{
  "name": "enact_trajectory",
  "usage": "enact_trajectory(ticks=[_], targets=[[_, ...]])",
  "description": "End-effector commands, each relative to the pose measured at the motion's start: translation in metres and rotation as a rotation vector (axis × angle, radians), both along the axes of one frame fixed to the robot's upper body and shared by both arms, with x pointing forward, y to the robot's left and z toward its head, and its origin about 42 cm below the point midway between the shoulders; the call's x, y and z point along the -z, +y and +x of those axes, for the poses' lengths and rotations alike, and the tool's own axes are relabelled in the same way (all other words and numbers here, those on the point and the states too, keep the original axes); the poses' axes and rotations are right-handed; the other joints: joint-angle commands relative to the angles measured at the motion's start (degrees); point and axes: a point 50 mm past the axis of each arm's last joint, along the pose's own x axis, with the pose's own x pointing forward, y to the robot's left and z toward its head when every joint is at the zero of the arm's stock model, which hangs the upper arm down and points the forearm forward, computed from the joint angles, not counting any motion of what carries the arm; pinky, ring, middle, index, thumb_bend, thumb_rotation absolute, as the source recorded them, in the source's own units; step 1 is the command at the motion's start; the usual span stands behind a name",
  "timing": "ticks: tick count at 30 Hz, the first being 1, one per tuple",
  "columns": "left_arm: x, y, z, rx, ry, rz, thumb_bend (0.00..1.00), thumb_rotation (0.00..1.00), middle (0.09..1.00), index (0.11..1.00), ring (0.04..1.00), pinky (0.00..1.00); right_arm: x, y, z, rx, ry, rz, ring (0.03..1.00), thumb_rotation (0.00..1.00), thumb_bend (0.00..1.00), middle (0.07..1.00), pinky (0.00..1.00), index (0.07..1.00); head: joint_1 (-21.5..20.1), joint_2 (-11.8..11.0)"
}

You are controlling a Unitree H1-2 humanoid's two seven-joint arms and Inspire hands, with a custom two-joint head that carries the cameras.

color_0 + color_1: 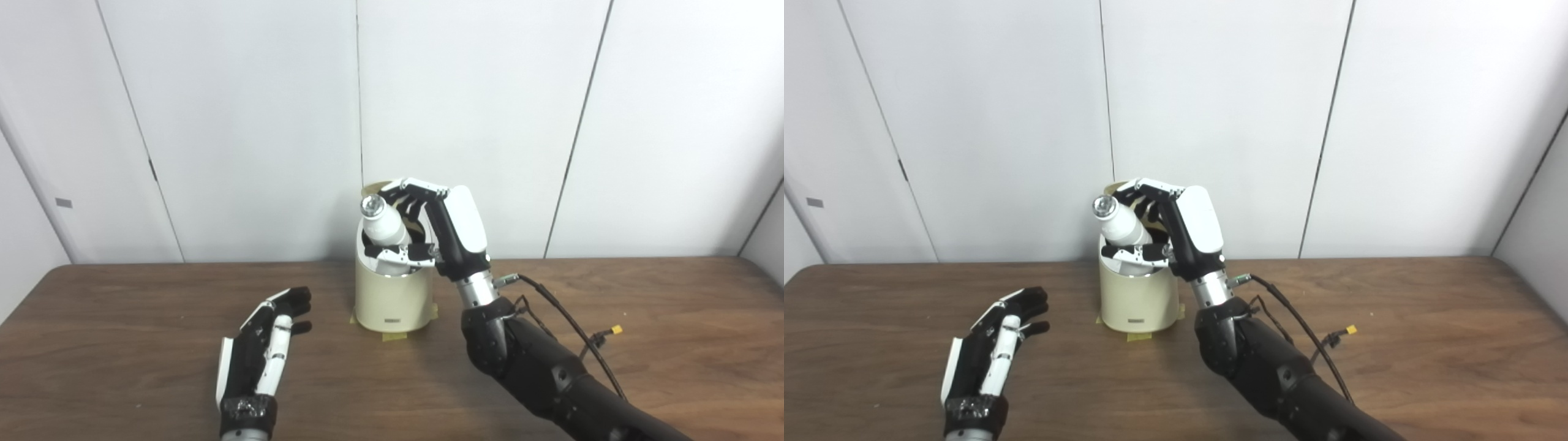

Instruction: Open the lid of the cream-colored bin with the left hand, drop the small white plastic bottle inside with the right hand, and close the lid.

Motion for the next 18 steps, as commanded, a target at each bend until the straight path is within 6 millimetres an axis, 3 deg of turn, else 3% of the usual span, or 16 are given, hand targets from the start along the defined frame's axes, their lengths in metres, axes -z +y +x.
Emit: enact_trajectory(ticks=[1, 3, 6, 9, 12, 18], targets=[[-0.0215, -0.0048, 0.0014, -0.005, -0.082, -0.005, 0.22, 0.67, 0.758, 0.721, 0.776, 0.71, -0.0184, 0.0021, 0.0041, -0.019, -0.056, 0.031, 0.374, 0.00, 0.51, 0.500, 0.25, 0.539, 0.01, 0.07], [-0.0219, -0.0052, 0.0009, -0.005, -0.082, -0.007, 0.22, 0.68, 0.757, 0.721, 0.777, 0.72, -0.0175, 0.0022, 0.0042, -0.017, -0.054, 0.027, 0.372, 0.00, 0.51, 0.503, 0.24, 0.537, 0.08, 0.03], [-0.0221, -0.0052, 0.0006, -0.003, -0.085, -0.004, 0.22, 0.68, 0.757, 0.723, 0.776, 0.71, -0.0163, 0.0016, 0.0053, -0.012, -0.050, 0.023, 0.436, 0.00, 0.51, 0.435, 0.18, 0.528, 0.20, 0.02], [-0.0221, -0.0051, 0.0005, -0.002, -0.086, -0.003, 0.22, 0.68, 0.758, 0.723, 0.778, 0.71, -0.0153, 0.0009, 0.0065, -0.006, -0.047, 0.020, 0.443, 0.00, 0.52, 0.435, 0.19, 0.525, 0.20, 0.02], [-0.0220, -0.0056, 0.0000, -0.004, -0.083, 0.000, 0.22, 0.69, 0.756, 0.722, 0.777, 0.71, -0.0142, -0.0001, 0.0072, -0.002, -0.048, 0.014, 0.381, 0.00, 0.51, 0.492, 0.25, 0.539, 0.57, -0.11], [-0.0219, -0.0087, -0.0015, -0.005, -0.083, 0.000, 0.22, 0.69, 0.754, 0.720, 0.777, 0.72, -0.0125, -0.0007, 0.0081, 0.001, -0.043, 0.008, 0.385, 0.00, 0.51, 0.508, 0.28, 0.530, 1.32, -0.31]])
